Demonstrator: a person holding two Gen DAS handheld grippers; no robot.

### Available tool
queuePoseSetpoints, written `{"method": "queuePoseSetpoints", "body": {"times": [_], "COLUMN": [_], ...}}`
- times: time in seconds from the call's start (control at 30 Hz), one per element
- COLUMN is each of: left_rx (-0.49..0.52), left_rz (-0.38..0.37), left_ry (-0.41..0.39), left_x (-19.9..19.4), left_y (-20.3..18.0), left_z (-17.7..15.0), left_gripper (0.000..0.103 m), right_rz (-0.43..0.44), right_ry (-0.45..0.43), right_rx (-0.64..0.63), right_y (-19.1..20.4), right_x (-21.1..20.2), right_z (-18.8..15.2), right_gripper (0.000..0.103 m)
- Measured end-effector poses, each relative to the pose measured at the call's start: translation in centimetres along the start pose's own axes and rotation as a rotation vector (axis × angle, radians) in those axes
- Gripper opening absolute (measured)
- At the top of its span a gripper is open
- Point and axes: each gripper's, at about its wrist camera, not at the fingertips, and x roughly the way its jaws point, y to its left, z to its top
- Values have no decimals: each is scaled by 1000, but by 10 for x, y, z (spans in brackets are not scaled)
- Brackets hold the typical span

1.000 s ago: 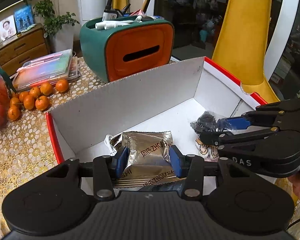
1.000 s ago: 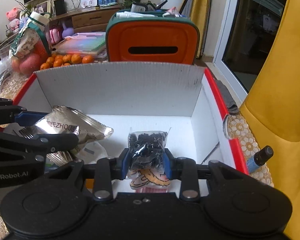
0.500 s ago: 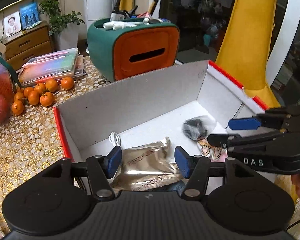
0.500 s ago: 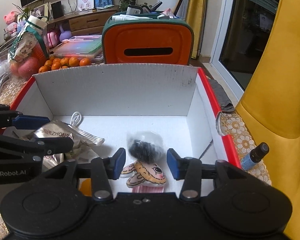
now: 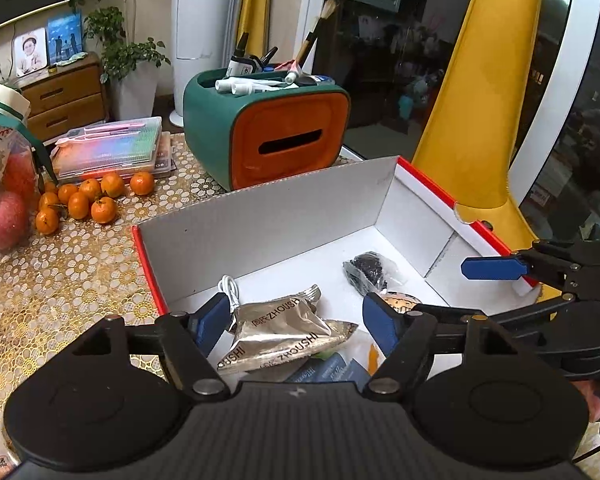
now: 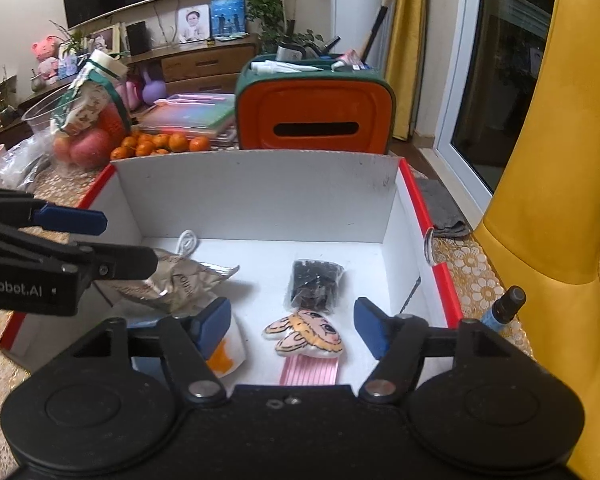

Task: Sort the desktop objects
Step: 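Open the left gripper dropping the packet while the right gripper releases the black bag, then withdraw both grippers from the shoebox back toward the table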

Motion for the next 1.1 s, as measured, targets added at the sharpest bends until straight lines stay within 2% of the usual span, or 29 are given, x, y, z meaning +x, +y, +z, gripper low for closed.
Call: {"method": "queuePoseSetpoints", "body": {"times": [0.27, 0.37, 0.43, 0.6, 0.7, 1.1], "left_rx": [1, 6, 8, 5, 1, -36], "left_rz": [-12, -21, -22, -24, -23, -12], "left_ry": [-22, -31, -35, -55, -70, -96], "left_x": [-21, -31, -37, -56, -69, -121], "left_y": [-1, 0, 0, 2, 5, 23], "left_z": [-5, -7, -10, -17, -22, -66], "left_gripper": [83, 83, 84, 92, 101, 103], "right_rz": [14, 2, -7, -14, -19, 22], "right_ry": [-30, -48, -58, -76, -87, -122], "right_rx": [11, 15, 14, 27, 40, 51], "right_y": [4, 7, 10, 16, 21, 59], "right_x": [-21, -29, -34, -46, -54, -88], "right_z": [-8, -11, -13, -16, -18, -31], "right_gripper": [81, 87, 88, 90, 92, 98]}}
